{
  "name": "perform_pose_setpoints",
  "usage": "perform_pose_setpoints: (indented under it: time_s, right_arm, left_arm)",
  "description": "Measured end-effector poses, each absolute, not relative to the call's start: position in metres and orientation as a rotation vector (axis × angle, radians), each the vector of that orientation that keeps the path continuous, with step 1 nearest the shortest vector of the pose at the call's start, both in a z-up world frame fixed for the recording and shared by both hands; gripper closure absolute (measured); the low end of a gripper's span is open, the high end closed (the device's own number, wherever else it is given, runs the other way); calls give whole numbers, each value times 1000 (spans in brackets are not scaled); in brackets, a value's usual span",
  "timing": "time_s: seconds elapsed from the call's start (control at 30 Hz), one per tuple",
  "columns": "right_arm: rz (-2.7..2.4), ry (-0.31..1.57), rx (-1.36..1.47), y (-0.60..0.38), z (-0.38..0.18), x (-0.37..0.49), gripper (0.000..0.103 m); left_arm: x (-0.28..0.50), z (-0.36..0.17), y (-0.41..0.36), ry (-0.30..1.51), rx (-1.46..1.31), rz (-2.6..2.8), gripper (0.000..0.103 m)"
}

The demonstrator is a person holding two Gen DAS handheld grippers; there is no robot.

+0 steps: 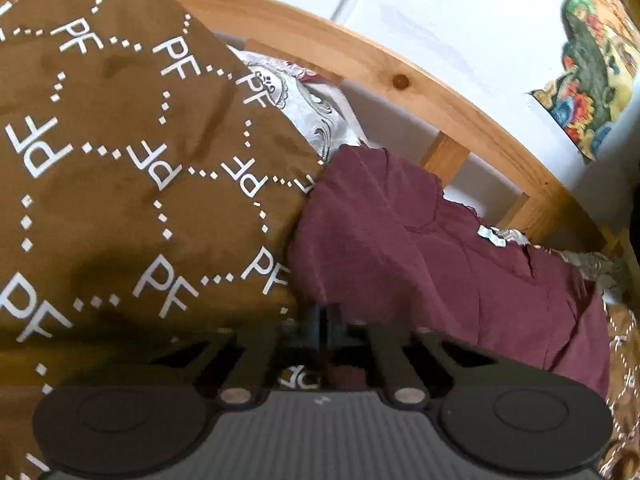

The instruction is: Fold small clothes

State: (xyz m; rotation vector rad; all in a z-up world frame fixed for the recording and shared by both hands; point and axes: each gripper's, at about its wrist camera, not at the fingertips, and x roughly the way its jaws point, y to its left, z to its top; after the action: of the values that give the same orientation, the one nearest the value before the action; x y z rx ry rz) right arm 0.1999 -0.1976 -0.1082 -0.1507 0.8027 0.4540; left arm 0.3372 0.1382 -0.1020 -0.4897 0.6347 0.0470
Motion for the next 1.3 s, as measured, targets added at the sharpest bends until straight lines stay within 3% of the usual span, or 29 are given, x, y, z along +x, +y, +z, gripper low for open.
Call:
perform_pose_setpoints:
  time_s: [0.17,0.4,0.43,0.5,0.53,0.57,0.63,0.83,1.0,1.3]
  right_arm:
    - [353,741,-167,-215,-86,193,102]
    - [308,855,-84,-234,-107,204,97]
    - [306,850,-79,-236,-108,204,89]
    - [292,837,-71,-239,-105,203,77]
    - [284,825,-69,-239,-103,202,69]
    - [277,814,-72,-240,-101,201,64]
    - [264,794,-88,-242,-96,197,47]
    - [271,731,-122,-246,-75,170,14]
    - [285,656,-233,-243,-62,133,1]
    - [511,521,-594,-202,-58,84,1]
  left_arm:
    - [336,-104,140,642,-483,82,101]
    - [333,-96,124,650,-356,80,96]
    - [331,-94,122,649,-348,78,86]
    - [325,-89,119,650,-342,73,57]
    - [320,-87,118,646,-342,72,37]
    - [315,-84,116,641,-338,68,27]
    - [302,-77,111,636,-311,50,25]
    - [253,-47,100,601,-222,15,1]
    - [203,-24,85,570,-135,8,1]
    - [126,-21,50,659,22,17,1]
